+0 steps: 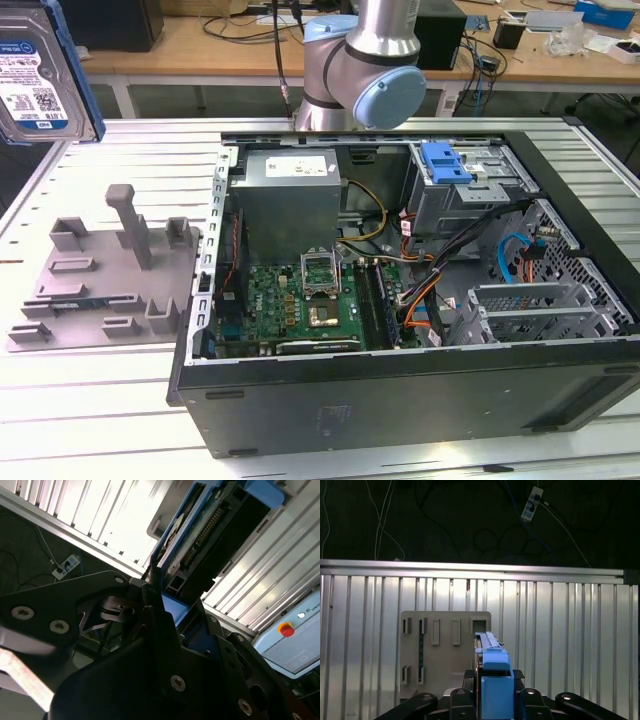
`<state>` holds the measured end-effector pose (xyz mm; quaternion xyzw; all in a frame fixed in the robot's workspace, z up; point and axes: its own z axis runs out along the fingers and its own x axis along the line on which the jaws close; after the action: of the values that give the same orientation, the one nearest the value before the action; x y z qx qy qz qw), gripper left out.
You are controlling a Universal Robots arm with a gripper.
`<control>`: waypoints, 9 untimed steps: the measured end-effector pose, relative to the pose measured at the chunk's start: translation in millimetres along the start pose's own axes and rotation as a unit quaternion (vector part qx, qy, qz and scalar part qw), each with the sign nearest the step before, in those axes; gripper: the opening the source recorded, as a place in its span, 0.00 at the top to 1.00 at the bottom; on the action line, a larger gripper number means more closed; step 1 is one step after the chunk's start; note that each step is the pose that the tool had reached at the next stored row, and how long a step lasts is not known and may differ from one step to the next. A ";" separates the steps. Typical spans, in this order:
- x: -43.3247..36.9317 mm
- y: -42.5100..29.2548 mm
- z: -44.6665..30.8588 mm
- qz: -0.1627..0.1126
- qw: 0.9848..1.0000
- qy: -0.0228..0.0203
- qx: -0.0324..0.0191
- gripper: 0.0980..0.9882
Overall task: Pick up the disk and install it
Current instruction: 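Pick up the disk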
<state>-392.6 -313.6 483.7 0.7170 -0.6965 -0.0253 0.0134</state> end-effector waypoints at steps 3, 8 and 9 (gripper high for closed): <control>2.9 -7.6 -0.5 0.000 1.000 0.000 0.000 0.70; 9.2 -29.6 -1.7 0.000 1.000 0.000 -0.001 0.70; 10.8 -33.9 -2.1 0.000 1.000 0.000 -0.001 0.70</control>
<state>-358.3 -323.5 483.7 0.7170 -0.6964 -0.0259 0.0140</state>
